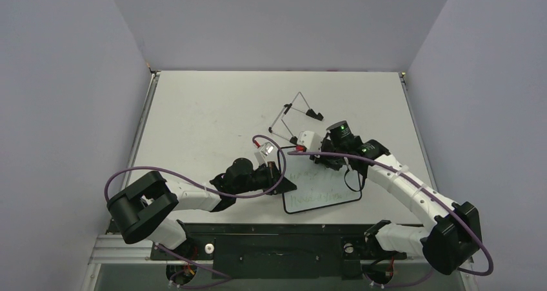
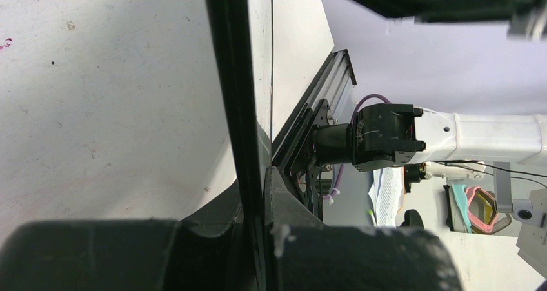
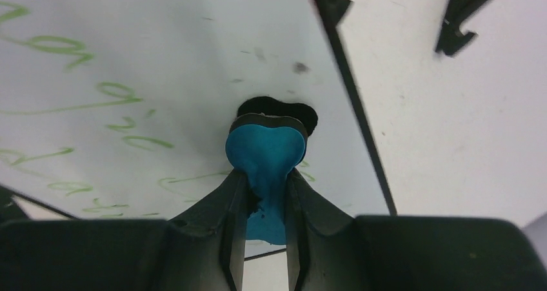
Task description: Erase the whiteboard
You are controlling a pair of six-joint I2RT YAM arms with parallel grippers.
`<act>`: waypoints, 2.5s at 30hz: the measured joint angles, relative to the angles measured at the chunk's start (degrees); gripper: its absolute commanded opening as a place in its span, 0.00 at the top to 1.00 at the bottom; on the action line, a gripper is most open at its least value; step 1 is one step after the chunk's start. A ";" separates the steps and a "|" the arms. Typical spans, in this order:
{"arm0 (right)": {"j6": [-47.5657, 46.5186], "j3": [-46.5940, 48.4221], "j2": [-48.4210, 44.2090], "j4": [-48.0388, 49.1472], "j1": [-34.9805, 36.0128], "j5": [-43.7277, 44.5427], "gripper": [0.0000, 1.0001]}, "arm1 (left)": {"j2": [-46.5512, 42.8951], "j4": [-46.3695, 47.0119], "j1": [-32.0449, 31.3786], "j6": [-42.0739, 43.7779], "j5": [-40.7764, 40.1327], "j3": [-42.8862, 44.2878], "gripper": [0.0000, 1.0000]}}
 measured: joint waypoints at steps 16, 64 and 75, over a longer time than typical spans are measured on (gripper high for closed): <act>-4.92 -1.36 -0.52 -3.54 -0.37 -2.86 1.00 | 0.00 0.00 0.07 -0.22 0.17 -0.02 1.00; 3.28 -2.73 0.66 4.94 -1.75 5.73 1.00 | 0.00 1.38 0.20 -2.10 -0.04 -1.42 1.00; 0.04 -2.75 0.66 2.64 -1.64 5.38 1.00 | 0.00 1.33 0.20 -2.10 -0.04 -1.42 1.00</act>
